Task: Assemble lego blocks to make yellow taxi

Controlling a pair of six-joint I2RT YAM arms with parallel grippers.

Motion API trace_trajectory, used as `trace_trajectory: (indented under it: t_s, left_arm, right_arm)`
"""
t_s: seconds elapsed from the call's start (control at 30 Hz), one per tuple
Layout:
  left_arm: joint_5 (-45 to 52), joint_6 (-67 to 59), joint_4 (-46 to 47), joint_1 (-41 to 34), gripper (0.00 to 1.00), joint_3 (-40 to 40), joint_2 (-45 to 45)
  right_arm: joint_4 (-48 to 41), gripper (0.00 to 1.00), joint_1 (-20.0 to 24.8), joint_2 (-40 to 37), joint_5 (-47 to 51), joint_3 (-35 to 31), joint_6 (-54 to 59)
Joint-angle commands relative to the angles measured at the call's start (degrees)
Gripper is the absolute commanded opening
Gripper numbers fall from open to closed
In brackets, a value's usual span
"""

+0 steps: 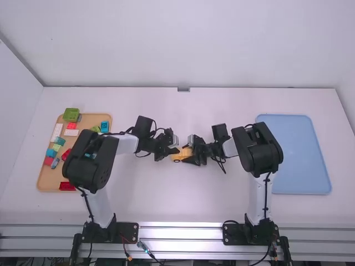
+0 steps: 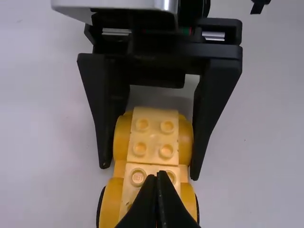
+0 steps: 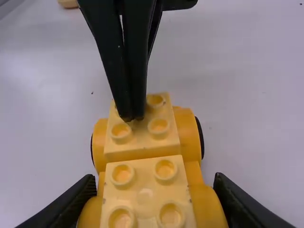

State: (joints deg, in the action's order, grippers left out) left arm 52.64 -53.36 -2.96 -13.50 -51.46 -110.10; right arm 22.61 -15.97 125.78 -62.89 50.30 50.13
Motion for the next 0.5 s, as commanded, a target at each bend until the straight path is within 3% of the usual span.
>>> trace_trajectory:
  t_s: [0.0,0.47]
  left_arm:
    - [-1.0,0.4,0.8,0.0,0.02,0.0,-2.6]
    - [-5.8,-0.4,1.1,0.0,0.02,-0.1,-8.3]
  right_arm:
    - [-0.3,0.40,0.3,1.0,-0.3,0.7,-0.8]
    - [-0.7,0.40,0.2,1.0,-0.3,1.3,-0.9]
